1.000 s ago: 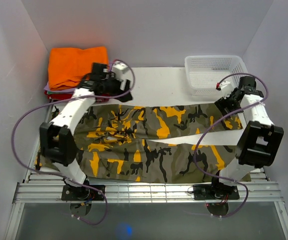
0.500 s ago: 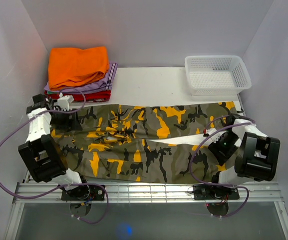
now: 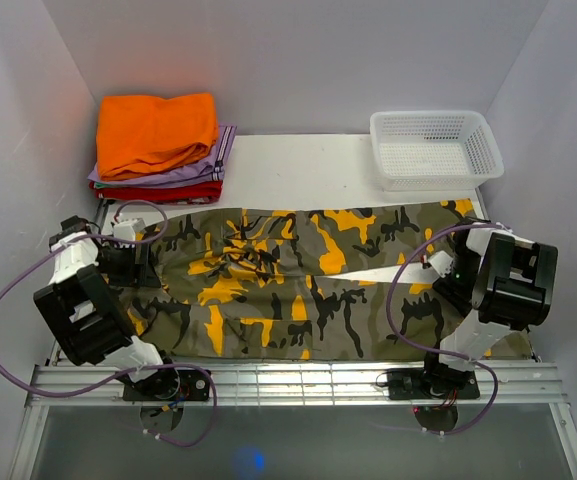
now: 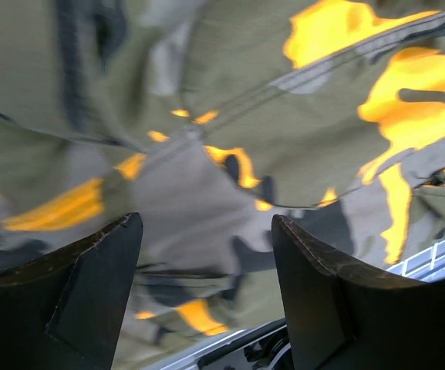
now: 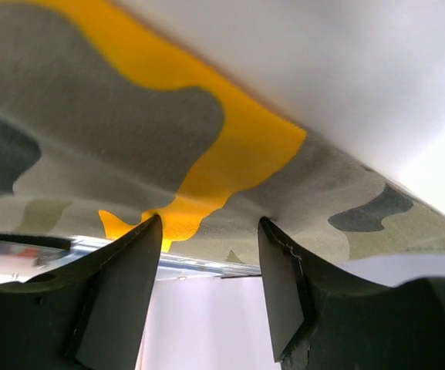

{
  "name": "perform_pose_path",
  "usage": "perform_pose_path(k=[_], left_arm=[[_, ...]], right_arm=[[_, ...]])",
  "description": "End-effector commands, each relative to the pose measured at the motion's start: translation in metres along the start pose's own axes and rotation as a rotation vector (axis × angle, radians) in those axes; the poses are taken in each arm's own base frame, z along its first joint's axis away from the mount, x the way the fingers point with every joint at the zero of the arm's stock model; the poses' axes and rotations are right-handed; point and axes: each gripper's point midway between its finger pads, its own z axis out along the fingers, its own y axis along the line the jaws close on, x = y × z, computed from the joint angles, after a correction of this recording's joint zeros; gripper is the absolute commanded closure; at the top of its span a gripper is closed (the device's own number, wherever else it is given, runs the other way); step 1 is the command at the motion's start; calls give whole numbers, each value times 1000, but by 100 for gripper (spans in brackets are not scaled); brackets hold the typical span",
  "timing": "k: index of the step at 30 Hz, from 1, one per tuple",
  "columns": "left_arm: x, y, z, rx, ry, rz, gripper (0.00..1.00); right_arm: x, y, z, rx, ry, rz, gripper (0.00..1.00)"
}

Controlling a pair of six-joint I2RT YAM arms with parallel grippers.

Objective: Fold and stack the trousers
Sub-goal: Flatten the trousers out

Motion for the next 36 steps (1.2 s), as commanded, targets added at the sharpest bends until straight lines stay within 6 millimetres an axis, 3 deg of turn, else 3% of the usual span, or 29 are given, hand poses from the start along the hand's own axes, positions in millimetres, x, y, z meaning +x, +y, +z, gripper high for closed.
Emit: perform_pose_path(k=[1, 5, 6, 7, 9, 10, 13, 16, 18, 21, 23, 26, 27, 30, 31, 36], left_arm=[[-3, 10, 6, -14, -9, 18, 22], [0, 14, 9, -12, 8, 43, 25], [-14, 12, 2, 2, -45, 70, 25], [-23, 11, -4, 3, -74, 94, 25], [-41, 7, -16, 9, -127, 122, 25], [-62, 9, -27, 3, -176, 148, 25], [-88, 17, -30, 27, -186, 125, 25], [-102, 31, -20, 42, -187, 84, 27], [-109, 40, -14, 32, -193, 51, 27], [-112, 52, 2, 25, -174, 15, 27], [-109, 61, 14, 14, -157, 3, 27], [-104, 70, 29, 7, -128, -12, 28], [-98, 74, 33, -11, -107, -18, 28], [-84, 83, 42, -35, -59, -4, 29], [-81, 84, 43, -39, -48, 4, 30], [-53, 85, 44, -36, 62, 96, 41]], right_arm=[[-54, -62, 9, 183, -229, 7, 40], [-69, -51, -17, 119, -339, -27, 34], [-77, -58, -36, 129, -389, -24, 34], [-76, -53, -46, 102, -402, -25, 34], [-94, -53, -75, 78, -528, -20, 35], [-103, -66, -100, 112, -589, -12, 35], [-133, -81, -134, 137, -701, 20, 38], [-165, -93, -135, 149, -723, 56, 40], [-186, -101, -124, 169, -703, 62, 42], [-202, -113, -103, 212, -661, 102, 45], [-201, -121, -85, 237, -617, 124, 46], [-189, -126, -58, 285, -524, 109, 48], [-180, -120, -42, 284, -488, 96, 48], [-157, -115, -31, 306, -437, 41, 49], [-146, -104, -18, 280, -406, 27, 49], [-106, -80, -12, 291, -351, -87, 51]])
